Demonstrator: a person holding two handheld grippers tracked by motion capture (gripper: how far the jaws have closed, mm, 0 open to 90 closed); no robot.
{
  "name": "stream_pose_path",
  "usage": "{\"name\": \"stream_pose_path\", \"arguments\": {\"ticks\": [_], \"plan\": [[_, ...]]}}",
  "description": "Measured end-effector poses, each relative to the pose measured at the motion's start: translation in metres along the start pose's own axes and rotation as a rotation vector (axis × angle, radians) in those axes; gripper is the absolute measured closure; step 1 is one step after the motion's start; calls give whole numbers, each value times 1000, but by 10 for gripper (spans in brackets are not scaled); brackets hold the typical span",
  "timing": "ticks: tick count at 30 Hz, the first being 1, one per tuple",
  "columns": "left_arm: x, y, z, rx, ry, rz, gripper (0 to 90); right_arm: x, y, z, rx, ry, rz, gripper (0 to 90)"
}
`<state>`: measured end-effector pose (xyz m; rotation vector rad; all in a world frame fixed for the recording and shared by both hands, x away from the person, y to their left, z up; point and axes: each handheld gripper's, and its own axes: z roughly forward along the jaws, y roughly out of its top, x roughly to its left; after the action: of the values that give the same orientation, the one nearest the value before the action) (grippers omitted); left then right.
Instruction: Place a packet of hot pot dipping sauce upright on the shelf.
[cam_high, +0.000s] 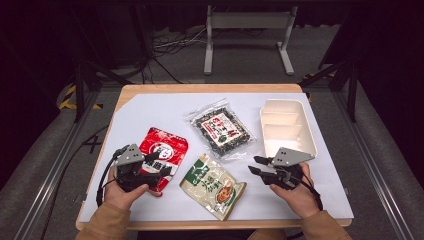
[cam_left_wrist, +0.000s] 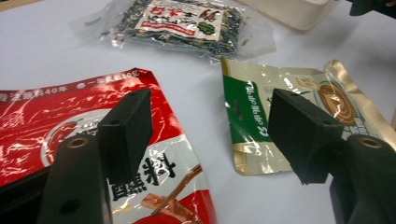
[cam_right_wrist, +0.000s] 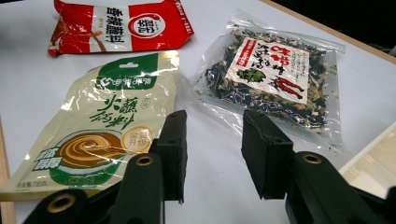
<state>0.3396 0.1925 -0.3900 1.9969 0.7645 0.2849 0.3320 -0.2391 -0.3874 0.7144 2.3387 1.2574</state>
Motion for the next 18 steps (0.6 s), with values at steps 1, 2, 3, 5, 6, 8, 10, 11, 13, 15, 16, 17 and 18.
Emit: {"name": "stream_pose_path", "arguments": {"ticks": [1,2,3,5,6,8,10,11,13,15,16,17,18], "plan": [[-1,2,1,8,-12,5,301,0,0,-1,-2,6,4,602],[-2,3,3,21,-28,0,288,0,0,-1,-2,12,7,595],[-3,4,5,30,-40,-3,275,0,0,-1,-1,11,3,587],[-4,5,11,70,-58,-3,259,1,0,-1,-2,12,0,577],[-5,6,15,84,-66,-2,249,1,0,-1,-6,13,-3,572],[-7,7,21,106,-67,-4,243,1,0,-2,-12,13,-6,557],[-8,8,26,116,-62,-3,240,1,0,-2,-16,14,-5,549],[-9,9,29,126,-68,-10,238,1,0,-2,-15,14,-3,544],[-8,9,36,152,-79,-8,233,1,-1,0,-9,17,-2,530],[-8,8,43,185,-94,-14,231,2,-1,1,-5,15,-5,524],[-8,7,47,201,-96,-18,228,2,-1,1,-3,15,-8,521],[-8,6,50,212,-99,-21,227,2,-1,1,0,19,-7,521],[-8,6,53,222,-105,-29,227,2,-1,2,1,19,-11,521]]}}
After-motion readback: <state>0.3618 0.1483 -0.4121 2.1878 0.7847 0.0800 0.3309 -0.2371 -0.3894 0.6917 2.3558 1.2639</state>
